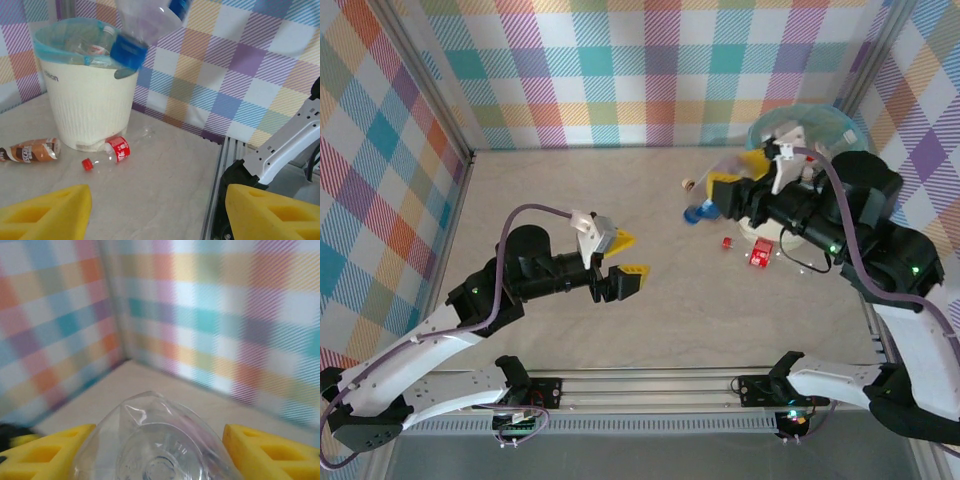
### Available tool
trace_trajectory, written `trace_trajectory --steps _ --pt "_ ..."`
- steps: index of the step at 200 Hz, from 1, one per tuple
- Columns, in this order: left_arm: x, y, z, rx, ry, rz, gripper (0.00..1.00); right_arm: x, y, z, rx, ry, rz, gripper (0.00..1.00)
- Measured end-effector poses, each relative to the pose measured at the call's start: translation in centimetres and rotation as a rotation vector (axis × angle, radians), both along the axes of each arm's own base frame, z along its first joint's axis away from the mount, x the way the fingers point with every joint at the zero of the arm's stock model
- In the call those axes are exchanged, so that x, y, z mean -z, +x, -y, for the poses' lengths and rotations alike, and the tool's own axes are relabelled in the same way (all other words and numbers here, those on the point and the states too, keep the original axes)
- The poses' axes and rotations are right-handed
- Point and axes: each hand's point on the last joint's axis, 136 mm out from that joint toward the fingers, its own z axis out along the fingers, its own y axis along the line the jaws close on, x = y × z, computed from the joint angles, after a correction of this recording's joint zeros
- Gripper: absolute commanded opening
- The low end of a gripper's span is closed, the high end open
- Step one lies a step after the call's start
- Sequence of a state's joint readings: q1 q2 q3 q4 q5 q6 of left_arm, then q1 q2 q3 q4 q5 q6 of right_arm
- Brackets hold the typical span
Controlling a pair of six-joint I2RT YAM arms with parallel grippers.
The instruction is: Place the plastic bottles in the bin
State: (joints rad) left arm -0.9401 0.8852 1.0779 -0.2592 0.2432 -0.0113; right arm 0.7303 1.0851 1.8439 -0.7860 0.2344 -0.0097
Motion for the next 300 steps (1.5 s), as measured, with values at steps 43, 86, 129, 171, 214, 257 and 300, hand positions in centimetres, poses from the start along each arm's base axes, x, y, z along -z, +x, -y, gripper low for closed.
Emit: trace_trajectory --steps 43,86,129,171,214,257,300 --pt "0.1 0.4 -0.2 -0.027 0.001 -0.012 0.72 -2.4 5.3 8.8 0.468 -0.2 0.203 0.54" --pt "0.1 0.3 -0.7 -0.042 -0.008 -0.019 0.72 0.0 11.4 14.3 0.714 -0.352 0.135 0.56" --pt "0.8 0.1 -1.6 -0.068 -0.001 -0.035 0.72 7.6 16.1 16.0 0.749 -0.477 -0.043 0.57" --pt "1.3 0.1 -2.1 -0.087 0.011 -0.049 0.72 12.3 17.0 17.3 0.754 -0.482 -0.152 0.59" --pt "1.3 0.2 -2.1 -0.089 0.01 -0.049 0.72 13.8 17.4 17.0 0.725 -0.407 -0.193 0.59" --pt "1.8 0.5 -1.8 -0.096 0.025 -0.057 0.72 16.9 18.4 16.2 0.686 -0.337 -0.272 0.6" --pt "2.5 0.5 -1.8 -0.096 0.049 -0.073 0.72 20.6 19.5 16.3 0.688 -0.277 -0.364 0.65"
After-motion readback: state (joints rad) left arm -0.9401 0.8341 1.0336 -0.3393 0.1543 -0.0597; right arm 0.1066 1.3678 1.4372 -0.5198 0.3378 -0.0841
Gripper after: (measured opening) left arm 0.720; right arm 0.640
